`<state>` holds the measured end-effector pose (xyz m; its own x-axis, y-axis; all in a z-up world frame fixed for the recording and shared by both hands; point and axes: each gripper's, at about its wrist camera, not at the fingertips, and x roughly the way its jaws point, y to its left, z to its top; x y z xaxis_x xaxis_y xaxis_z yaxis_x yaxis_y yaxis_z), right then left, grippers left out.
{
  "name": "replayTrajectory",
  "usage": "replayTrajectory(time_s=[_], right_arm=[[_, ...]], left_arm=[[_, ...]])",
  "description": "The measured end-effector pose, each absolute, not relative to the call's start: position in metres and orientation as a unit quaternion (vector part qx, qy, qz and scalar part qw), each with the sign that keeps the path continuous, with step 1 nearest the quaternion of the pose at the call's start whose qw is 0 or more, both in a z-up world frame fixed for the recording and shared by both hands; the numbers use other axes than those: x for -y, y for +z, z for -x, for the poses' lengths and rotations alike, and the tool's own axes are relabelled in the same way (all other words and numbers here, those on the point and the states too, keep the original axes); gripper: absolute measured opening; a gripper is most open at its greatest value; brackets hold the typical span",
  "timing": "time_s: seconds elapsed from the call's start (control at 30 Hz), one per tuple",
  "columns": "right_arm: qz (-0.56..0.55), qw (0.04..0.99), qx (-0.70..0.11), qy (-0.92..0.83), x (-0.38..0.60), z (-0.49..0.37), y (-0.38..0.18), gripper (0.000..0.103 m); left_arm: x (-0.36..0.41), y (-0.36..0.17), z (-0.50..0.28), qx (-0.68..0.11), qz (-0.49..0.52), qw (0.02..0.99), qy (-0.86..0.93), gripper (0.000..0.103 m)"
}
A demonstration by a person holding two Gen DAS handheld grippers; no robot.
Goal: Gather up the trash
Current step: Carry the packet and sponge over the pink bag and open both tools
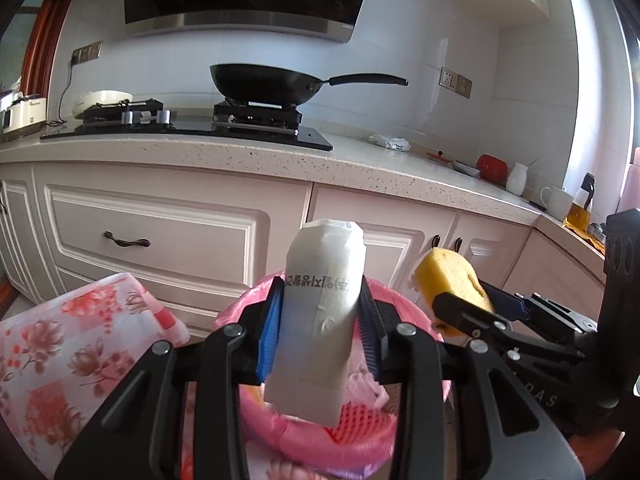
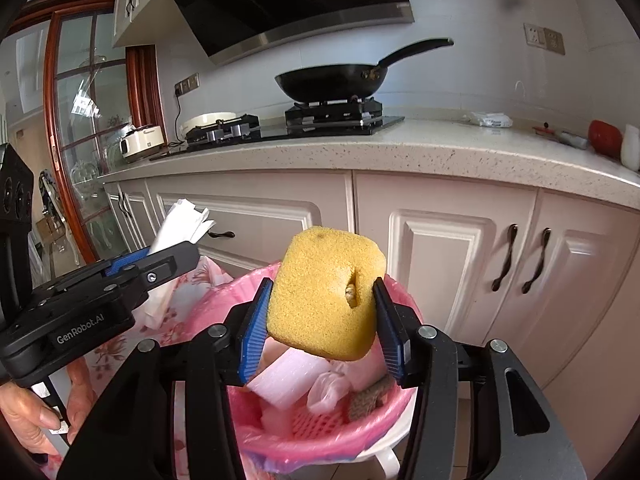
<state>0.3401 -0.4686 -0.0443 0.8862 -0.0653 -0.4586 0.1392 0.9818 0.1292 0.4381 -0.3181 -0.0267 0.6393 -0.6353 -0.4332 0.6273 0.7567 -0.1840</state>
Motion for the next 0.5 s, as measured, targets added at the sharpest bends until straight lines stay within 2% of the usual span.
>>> replayTrajectory(time_s=[0.1, 0.17, 0.3, 0.5], right_arm=[[-0.079, 0.967, -0.236, -0.047, 0.477, -0.353, -0.050, 0.054], [-0.080, 0.967, -0.237, -0.047, 0.481, -0.357, -0.051, 0.055], [-0.080, 0.967, -0.234, -0.056, 0.489, -0.360, -0.052, 0.058], [-0.076, 0.967, -0.236, -0.058, 0.488, -0.354, -0.054, 0.062]], left_arm=[[0.326, -0.032, -0.451, -0.243, 0.012, 0.908, -0.340, 0.041], [0.326, -0.035, -0.459, -0.241, 0.023, 0.911, -0.333, 0.059], [0.321, -0.037, -0.470, -0.239, 0.025, 0.916, -0.322, 0.062], [0.303, -0.035, -0.468, -0.232, 0.029, 0.926, -0.295, 0.077]])
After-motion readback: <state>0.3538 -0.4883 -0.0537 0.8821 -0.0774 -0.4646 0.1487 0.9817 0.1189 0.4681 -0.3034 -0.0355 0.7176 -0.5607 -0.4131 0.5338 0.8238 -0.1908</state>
